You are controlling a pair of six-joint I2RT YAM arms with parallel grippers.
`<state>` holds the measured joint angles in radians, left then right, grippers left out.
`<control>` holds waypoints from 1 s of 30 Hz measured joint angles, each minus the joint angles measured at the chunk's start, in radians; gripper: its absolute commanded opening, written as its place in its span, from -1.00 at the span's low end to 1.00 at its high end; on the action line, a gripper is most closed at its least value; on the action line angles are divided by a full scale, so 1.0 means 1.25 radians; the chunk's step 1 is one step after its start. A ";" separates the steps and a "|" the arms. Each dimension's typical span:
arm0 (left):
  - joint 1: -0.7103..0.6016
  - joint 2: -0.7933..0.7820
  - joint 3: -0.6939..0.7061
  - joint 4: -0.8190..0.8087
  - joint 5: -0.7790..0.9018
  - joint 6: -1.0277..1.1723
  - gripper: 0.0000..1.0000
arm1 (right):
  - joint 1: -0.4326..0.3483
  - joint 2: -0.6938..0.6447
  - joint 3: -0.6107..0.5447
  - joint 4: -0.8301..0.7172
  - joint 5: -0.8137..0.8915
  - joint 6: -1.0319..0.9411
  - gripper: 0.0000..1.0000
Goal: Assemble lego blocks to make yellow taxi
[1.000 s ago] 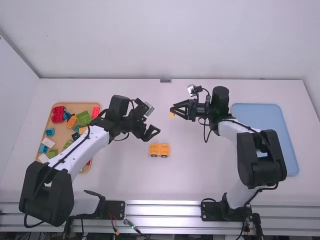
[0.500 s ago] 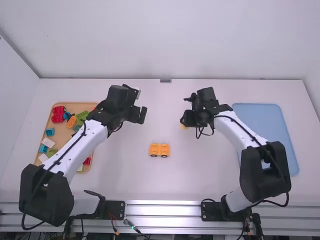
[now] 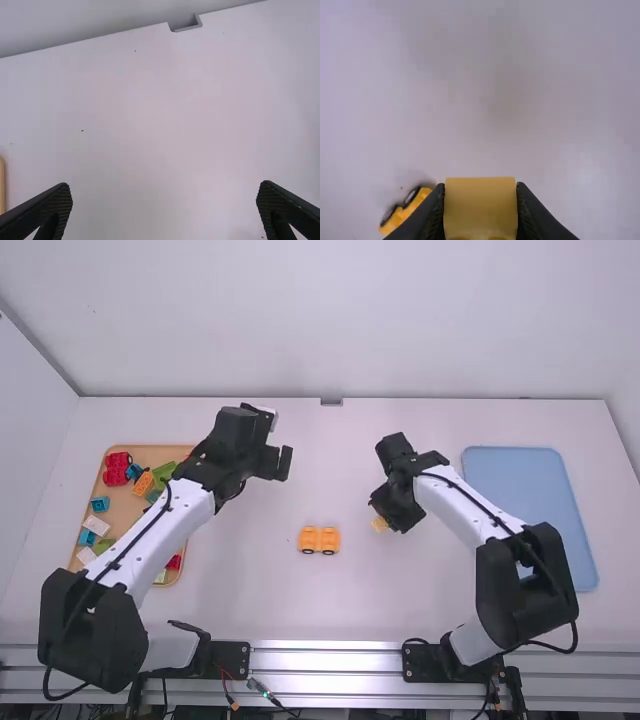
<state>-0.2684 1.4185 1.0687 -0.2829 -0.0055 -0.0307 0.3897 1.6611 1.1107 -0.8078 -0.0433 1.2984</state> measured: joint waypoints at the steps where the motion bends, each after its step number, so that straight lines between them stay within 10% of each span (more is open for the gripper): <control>1: 0.000 0.000 0.000 0.000 0.000 0.000 0.98 | 0.003 0.000 0.000 -0.003 0.001 0.049 -1.00; 30: 0.000 0.000 -0.017 0.025 0.000 -0.021 0.98 | 0.002 0.000 -0.228 0.263 -0.054 0.367 -0.74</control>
<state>-0.2684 1.4185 1.0477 -0.2512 -0.0055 -0.0574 0.3927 1.6611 0.8257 -0.4789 -0.1108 1.7565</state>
